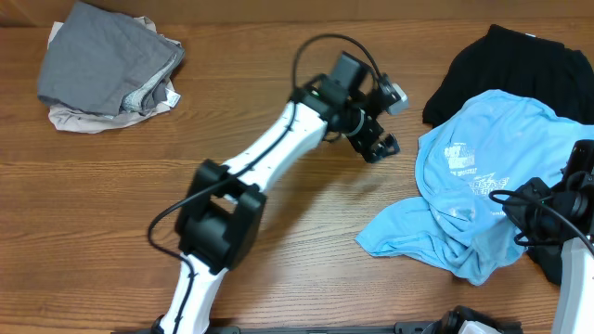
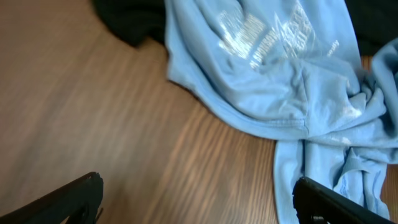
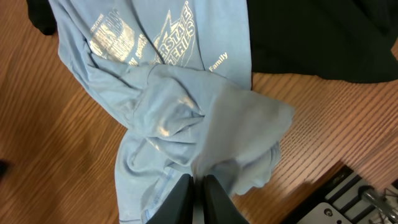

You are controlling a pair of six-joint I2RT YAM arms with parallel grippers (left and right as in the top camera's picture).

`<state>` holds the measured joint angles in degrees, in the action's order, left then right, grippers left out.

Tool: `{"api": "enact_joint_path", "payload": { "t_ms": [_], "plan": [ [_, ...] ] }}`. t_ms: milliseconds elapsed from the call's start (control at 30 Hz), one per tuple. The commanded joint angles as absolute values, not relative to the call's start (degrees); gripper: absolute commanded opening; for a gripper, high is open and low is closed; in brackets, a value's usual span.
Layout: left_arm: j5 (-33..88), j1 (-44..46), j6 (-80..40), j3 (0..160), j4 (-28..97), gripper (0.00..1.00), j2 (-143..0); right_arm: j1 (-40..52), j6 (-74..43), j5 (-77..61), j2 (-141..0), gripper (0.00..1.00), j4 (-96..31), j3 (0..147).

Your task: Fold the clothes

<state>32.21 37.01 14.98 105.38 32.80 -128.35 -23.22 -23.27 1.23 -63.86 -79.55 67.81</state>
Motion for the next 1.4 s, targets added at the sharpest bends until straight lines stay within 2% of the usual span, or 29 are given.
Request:
{"api": "enact_joint_path", "payload": {
  "t_ms": [0,133,333,733,867,1000,1167,1367],
  "plan": [
    [32.9,40.4,12.6,106.5,30.5,1.00,-130.3,-23.5,-22.4,0.7,-62.8,0.11,-79.0,67.9],
    [28.1,43.6,12.2,106.5,29.7,1.00,-131.8,-23.5,-22.0,0.7,-62.8,0.15,-78.8,67.9],
    [14.4,48.2,12.7,106.5,29.7,1.00,-134.0,-23.5,-20.7,0.7,-62.8,0.19,-78.5,67.8],
    [13.5,49.1,6.4,106.5,24.4,0.98,-137.0,-23.5,-19.6,0.7,-62.8,0.35,-78.0,67.8],
    [13.6,49.3,11.6,106.5,23.4,1.00,-139.1,-23.5,-19.4,0.7,-62.8,0.38,-78.0,67.8],
    [13.5,49.3,7.0,106.5,21.9,0.99,-139.4,-23.5,-19.2,0.7,-62.8,0.39,-77.8,67.8],
    [14.1,49.5,-1.1,106.5,18.3,0.92,-139.4,-23.5,-19.3,0.7,-62.8,0.39,-77.7,67.8],
    [15.0,51.8,-2.8,106.5,13.8,0.75,-141.3,-23.5,-19.3,0.3,-62.8,0.40,-77.6,67.8]
  ]
}}
